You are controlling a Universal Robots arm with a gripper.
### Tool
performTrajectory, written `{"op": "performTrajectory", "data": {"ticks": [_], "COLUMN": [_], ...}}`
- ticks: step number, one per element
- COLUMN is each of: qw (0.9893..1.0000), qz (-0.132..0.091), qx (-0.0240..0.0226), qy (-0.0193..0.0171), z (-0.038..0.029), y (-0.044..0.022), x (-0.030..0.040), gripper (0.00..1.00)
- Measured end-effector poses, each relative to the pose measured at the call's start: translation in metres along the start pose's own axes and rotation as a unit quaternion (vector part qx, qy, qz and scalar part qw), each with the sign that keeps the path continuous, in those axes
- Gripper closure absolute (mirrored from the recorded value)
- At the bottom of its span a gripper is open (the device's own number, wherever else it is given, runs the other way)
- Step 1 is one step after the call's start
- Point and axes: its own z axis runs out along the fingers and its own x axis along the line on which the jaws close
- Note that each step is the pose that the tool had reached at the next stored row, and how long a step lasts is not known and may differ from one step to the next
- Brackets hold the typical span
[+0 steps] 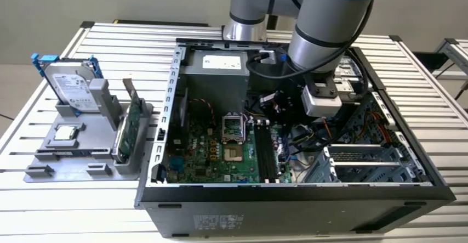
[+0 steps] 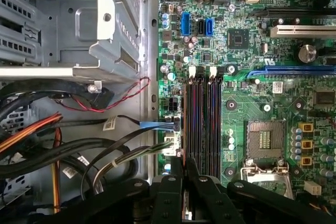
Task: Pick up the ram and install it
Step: 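Insert the ram into the slot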
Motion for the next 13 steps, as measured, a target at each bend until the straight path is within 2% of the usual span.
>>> {"op": "performTrajectory", "data": {"ticks": [13], "qw": [1.0], "qz": [-0.001], "qx": [-0.0001], "qy": [0.0], "z": [0.0114], "y": [0.0011], "x": [-0.0029], "gripper": [1.0]}}
